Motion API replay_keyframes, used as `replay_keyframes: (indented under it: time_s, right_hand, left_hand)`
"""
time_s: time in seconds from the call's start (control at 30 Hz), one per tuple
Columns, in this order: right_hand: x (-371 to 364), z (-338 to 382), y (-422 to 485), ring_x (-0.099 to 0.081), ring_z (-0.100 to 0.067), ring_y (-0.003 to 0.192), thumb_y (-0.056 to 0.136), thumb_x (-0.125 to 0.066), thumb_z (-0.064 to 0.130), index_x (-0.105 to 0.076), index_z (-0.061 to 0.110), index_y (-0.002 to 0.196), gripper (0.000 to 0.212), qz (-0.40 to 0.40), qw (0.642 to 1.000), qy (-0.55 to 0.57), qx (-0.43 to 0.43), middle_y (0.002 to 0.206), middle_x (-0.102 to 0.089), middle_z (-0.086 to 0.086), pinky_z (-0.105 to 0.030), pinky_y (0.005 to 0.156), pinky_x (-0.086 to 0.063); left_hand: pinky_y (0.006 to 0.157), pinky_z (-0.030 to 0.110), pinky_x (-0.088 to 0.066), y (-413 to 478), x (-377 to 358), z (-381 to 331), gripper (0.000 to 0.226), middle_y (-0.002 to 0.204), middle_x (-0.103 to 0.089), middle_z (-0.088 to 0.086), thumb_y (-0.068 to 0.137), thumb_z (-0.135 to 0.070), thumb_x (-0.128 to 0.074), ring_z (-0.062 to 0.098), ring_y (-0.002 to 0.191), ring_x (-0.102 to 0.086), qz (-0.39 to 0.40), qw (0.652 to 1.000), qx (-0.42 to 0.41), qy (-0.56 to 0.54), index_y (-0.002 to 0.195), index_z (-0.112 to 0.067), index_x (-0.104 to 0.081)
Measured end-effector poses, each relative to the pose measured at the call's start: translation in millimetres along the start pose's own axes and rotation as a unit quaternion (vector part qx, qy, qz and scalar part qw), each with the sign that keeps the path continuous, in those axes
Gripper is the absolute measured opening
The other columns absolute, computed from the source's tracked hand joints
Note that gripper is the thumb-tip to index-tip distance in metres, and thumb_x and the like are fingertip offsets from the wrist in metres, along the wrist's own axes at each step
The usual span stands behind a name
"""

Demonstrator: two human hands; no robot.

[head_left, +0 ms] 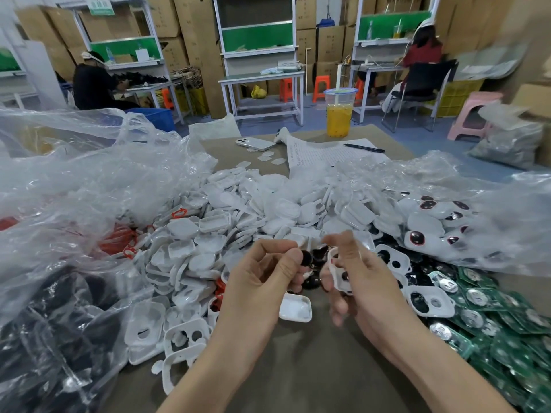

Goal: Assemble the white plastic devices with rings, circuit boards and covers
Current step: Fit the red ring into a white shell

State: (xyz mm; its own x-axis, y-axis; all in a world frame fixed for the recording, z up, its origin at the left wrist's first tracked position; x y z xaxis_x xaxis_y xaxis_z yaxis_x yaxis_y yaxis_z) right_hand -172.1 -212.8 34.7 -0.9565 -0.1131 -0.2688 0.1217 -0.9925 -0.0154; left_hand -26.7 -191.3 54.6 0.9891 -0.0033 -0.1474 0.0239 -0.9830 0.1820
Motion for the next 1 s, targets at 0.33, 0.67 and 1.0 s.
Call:
replay_keyframes:
  time_s: [0.33,0.67,1.0]
  right_hand:
    - [-10,-5,0,-0.061,-0.021,0.057,0.086,-0.059,0.053,-0.068,0.014,0.094,0.041,0.045,0.997,0.069,0.007,0.079,-0.071,-0.008,-0.027,0.048,-0.050]
    - [-34,-8,-3,-0.064,-0.029,0.121,0.097,-0.057,0.019,-0.071,0.019,0.121,0.027,0.160,0.985,0.057,0.026,0.126,-0.069,-0.011,-0.032,0.097,-0.054]
    - [-27,-4,-7,-0.074,-0.028,0.100,0.099,-0.057,0.000,-0.074,0.026,0.110,0.033,0.083,0.995,0.020,0.047,0.106,-0.076,-0.011,-0.027,0.082,-0.059]
  left_hand:
    - [0.055,0.017,-0.049,-4,-8,-7,0.005,0.067,-0.069,0.000,0.088,-0.020,-0.074,0.009,0.058,-0.062,0.009,0.999,-0.004,0.032,0.083,-0.020,-0.073]
    - [0.076,0.036,-0.060,2,7,-8,0.002,0.096,-0.078,-0.001,0.087,-0.030,-0.072,0.020,0.088,-0.075,-0.043,0.996,-0.044,0.062,0.086,-0.030,-0.070]
    - [0.064,0.019,-0.052,-4,10,-8,0.017,0.084,-0.073,-0.012,0.090,-0.025,-0.076,0.006,0.066,-0.065,-0.100,0.982,-0.074,0.140,0.087,-0.038,-0.065]
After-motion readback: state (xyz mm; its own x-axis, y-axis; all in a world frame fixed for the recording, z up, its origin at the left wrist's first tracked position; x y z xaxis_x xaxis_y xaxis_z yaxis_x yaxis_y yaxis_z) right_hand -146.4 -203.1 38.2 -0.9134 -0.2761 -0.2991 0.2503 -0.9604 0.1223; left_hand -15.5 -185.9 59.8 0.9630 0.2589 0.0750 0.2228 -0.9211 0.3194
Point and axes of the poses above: each hand's wrist, its own y-axis towards the middle knuckle, its own x-axis out of the back of the hand, z = x × y, the point moved 9 cm from there along y, towards the middle knuckle
